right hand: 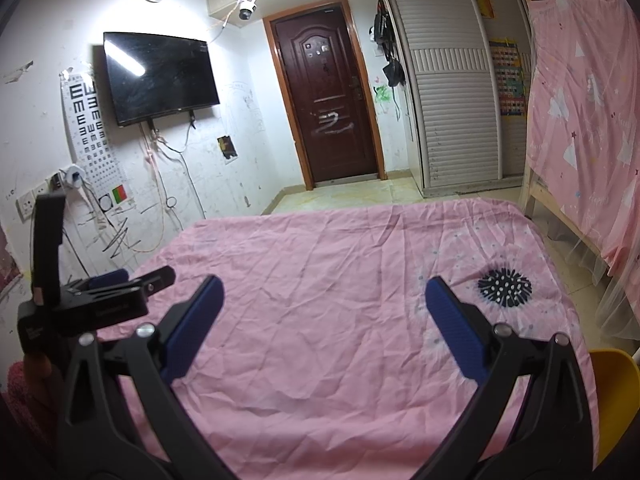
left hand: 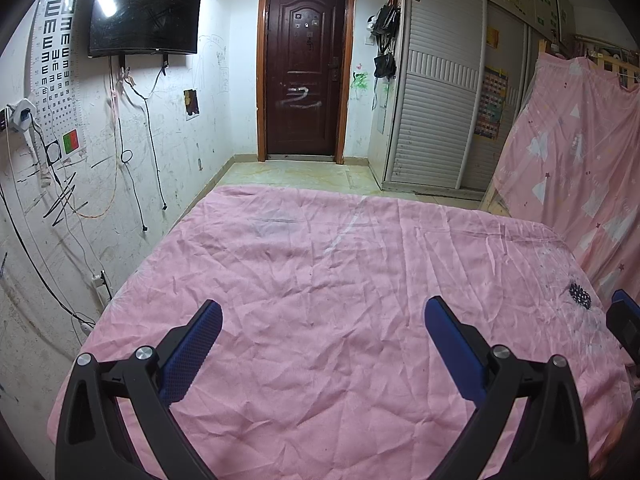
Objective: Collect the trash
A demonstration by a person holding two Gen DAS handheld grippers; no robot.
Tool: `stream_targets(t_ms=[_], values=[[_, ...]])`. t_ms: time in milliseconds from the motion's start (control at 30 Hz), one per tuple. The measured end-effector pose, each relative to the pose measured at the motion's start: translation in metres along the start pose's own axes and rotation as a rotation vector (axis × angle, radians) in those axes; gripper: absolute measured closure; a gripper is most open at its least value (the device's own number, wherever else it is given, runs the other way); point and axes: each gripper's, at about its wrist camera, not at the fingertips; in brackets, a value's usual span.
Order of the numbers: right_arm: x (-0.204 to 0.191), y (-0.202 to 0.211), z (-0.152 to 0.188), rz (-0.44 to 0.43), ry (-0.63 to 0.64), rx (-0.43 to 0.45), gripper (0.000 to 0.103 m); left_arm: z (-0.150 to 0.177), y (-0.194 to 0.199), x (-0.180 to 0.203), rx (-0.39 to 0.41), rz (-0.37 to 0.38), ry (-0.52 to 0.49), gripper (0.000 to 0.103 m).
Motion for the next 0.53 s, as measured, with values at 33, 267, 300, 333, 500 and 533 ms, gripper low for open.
stream_targets(t_ms=[33,267,300,333,500,533], values=[[0.0001,0.0,0.0,0.0,0.0,0.0,0.006,0.0002,0.0,0.0,0.0,0.001,0.0,0.009],[0.0,0.0,0.0001,0.0,0.0,0.0,0.006,0.0008,-0.0003,0.0,-0.004,0.002,0.0,0.009],[0.0001,0.0002,-0.0001,0.0,0.0,0.0,0.006,0.0005,-0.0003,0.0001,-0.004,0.002,0.0,0.009],[0.0003,0.0001,-0.0001,0.0,0.0,0.0,0.006,0.0012,-0.0002,0.0002,-0.004,0.002,-0.001,0.009],[0.0003,-0.0001,0.0,0.0,0.0,0.0,0.006,0.0013,0.0,0.0004,-0.005,0.003,-0.002,0.009],[0.0004,0.0,0.0,0.0,-0.001,0.0,0.006,0.0013,0.0,0.0004,-0.005,0.003,-0.001,0.009]])
Point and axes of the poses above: each gripper's, at about its wrist camera, not at the fingertips, and y roughly against the way its jaws point, x to its right, z to its underside, and after that the axes turned 2 degrees about -y, right-handed
